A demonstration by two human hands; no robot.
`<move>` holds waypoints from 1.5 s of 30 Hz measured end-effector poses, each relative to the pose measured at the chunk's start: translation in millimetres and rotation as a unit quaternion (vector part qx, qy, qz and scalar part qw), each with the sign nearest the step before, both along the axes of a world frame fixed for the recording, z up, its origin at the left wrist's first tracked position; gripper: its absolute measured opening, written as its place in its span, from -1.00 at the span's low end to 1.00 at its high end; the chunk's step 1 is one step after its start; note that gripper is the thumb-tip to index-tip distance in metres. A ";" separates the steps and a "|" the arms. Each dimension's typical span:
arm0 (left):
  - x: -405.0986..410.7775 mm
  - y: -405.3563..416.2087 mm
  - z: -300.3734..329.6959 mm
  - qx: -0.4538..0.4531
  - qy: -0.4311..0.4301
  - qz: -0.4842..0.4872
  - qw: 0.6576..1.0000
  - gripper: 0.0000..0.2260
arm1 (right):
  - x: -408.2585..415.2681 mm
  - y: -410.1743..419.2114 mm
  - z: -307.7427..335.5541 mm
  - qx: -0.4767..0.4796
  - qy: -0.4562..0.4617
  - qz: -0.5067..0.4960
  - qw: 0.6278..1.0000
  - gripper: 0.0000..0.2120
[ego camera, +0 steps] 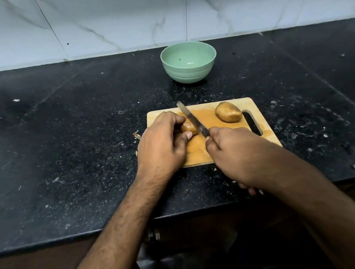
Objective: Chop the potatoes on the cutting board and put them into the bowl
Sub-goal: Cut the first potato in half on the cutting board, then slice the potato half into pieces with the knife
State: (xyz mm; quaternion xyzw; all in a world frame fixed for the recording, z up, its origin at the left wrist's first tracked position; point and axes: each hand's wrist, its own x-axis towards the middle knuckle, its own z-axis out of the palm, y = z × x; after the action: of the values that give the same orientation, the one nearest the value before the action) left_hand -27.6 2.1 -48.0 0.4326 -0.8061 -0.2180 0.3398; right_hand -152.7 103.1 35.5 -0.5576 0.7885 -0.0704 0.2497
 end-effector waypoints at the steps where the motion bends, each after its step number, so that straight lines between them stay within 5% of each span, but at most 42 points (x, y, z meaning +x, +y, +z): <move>1: 0.5 -1.3 -0.6 0.000 0.005 -0.005 1.000 -0.77 | -0.4 -2.1 0.4 0.001 0.007 0.009 1.000 -0.74; 15: -1.3 -2.8 -1.9 0.026 0.050 -0.004 0.998 -0.81 | -3.7 -7.6 -16.5 0.045 0.075 0.041 0.995 -0.80; 25: -4.7 2.3 6.9 0.031 0.026 0.018 0.999 -0.81 | -19.8 44.8 4.3 0.103 -0.020 0.013 0.994 -0.77; 45: 0.6 0.2 8.7 0.019 0.048 0.011 0.999 -0.74 | -4.2 15.2 -9.7 -0.021 -0.019 -0.033 0.999 -0.72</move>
State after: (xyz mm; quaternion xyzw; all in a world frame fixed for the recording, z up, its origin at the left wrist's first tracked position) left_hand -27.0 2.3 -39.3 0.4368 -0.7800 -0.2502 0.3717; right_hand -156.9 118.3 25.8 -0.5352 0.7999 -0.1055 0.2503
